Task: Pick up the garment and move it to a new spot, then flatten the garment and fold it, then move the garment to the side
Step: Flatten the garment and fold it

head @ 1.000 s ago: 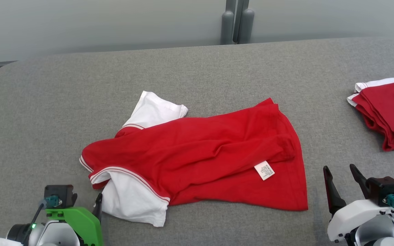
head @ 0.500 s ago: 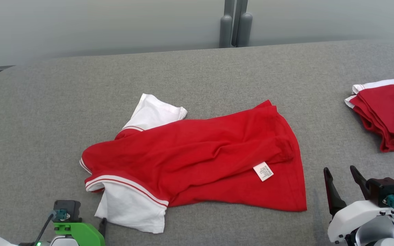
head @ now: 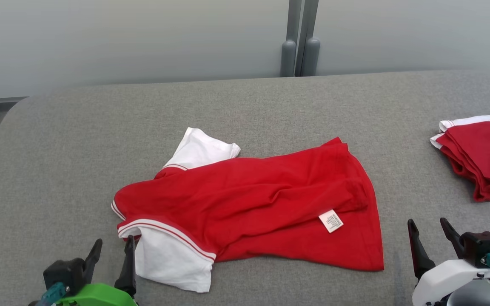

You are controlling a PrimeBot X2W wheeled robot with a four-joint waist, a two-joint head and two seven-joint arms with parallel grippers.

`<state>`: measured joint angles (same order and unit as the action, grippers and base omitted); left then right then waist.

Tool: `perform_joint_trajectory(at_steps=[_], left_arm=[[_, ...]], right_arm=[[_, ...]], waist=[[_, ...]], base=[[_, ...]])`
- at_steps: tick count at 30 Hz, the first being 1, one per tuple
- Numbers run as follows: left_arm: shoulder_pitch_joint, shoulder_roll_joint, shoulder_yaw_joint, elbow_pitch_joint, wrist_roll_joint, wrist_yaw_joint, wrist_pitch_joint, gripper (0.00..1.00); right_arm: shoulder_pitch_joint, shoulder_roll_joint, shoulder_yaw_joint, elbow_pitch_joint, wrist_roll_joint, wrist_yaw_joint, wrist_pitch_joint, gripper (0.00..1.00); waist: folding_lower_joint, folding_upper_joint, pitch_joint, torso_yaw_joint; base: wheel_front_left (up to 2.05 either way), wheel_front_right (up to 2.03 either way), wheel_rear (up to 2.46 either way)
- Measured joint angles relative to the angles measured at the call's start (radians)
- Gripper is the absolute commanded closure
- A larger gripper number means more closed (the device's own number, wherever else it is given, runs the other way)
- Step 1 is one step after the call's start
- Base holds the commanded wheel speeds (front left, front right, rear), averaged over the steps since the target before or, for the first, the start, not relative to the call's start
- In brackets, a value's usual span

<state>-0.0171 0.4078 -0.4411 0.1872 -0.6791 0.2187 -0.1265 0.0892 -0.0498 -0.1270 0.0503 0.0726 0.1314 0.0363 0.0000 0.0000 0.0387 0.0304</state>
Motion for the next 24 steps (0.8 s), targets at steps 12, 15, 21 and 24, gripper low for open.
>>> perform_joint_trajectory(at_steps=[12,15,21,24], left_arm=[[0.104,-0.117,0.143,-0.094,0.045,-0.112,-0.136,0.0],[0.152,-0.161,0.207,-0.12,0.099,-0.165,-0.136,0.0],[0.207,-0.209,0.269,-0.116,0.182,-0.25,-0.136,0.0],[0.238,-0.23,0.3,-0.098,0.228,-0.294,-0.136,0.0]], right_arm=[[0.028,0.0,-0.002,0.034,0.038,0.0,-0.018,0.0],[0.031,0.0,0.012,0.05,0.045,0.0,-0.025,0.0],[0.057,0.0,0.026,0.073,0.052,0.0,-0.04,0.0],[0.075,0.0,0.023,0.086,0.058,0.0,-0.057,0.0]], waist=[[0.0,0.0,-0.068,0.025],[0.0,0.0,-0.082,0.035],[0.0,0.0,-0.098,0.052],[0.0,0.0,-0.108,0.064]], base=[[0.0,0.0,0.0],[0.0,0.0,0.0],[0.0,0.0,0.0],[0.0,0.0,0.0]])
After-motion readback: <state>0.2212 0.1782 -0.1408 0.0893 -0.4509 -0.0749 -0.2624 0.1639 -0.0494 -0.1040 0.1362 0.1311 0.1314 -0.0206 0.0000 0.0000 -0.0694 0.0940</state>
